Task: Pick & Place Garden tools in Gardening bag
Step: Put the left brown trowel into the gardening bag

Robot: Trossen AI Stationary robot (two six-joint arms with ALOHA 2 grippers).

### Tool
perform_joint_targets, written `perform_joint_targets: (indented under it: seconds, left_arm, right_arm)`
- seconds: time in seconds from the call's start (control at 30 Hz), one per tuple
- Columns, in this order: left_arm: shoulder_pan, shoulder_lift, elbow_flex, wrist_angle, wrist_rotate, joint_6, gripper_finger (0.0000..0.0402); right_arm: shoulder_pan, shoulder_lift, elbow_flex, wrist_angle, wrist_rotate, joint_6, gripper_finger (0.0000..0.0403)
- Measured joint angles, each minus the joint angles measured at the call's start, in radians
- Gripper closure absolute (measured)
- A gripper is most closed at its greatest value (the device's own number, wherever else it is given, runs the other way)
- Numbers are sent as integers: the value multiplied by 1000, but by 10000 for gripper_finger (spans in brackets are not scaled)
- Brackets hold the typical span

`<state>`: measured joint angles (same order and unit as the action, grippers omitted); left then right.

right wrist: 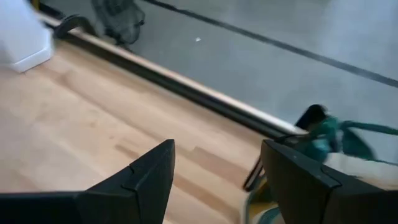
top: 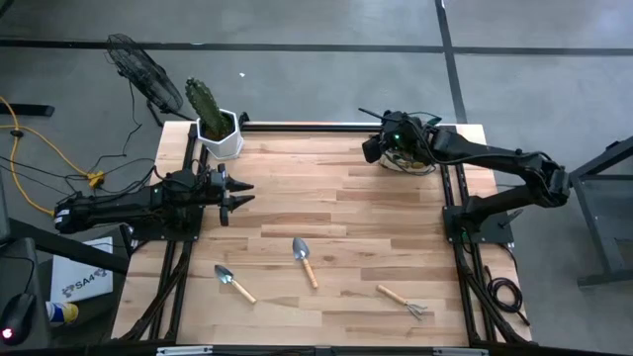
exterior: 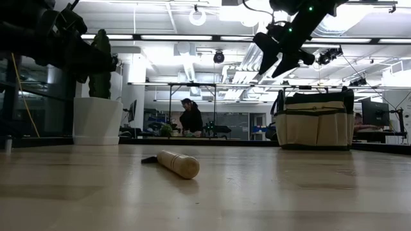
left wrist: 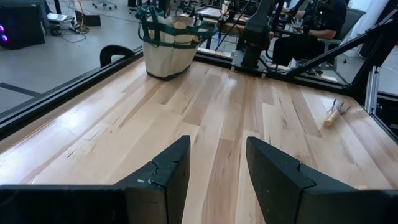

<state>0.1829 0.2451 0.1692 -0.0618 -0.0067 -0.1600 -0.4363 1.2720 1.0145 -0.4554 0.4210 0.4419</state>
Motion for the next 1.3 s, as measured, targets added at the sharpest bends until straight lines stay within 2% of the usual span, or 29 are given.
perform_joint_targets:
  seconds: [0.13, 0.37, 0.57, 0.7, 0.83, 1.0, 1.3]
  left_arm:
    - [0, 0, 0, -34, 6, -2, 249]
    - [0, 0, 7, -133, 198, -13, 249]
    - [0, 9, 66, -310, 290, -86, 249]
    - [-1, 10, 71, -302, 379, -153, 249]
    - [-17, 10, 72, -318, 418, -228, 249]
    - [-132, 24, 72, -339, 391, -288, 249]
    - [-485, 181, 72, -359, 239, -393, 249]
  right_arm:
    - [21, 0, 0, -5, -40, 0, 172]
    - [58, 0, 0, -5, -58, -2, 172]
    - [81, 0, 0, -5, -58, -9, 172]
    - [94, 0, 0, -6, -58, -21, 172]
    - [103, 0, 0, -6, -57, -21, 172]
    - [103, 0, 0, -9, -54, -28, 172]
    - [103, 0, 0, -23, -54, -29, 172]
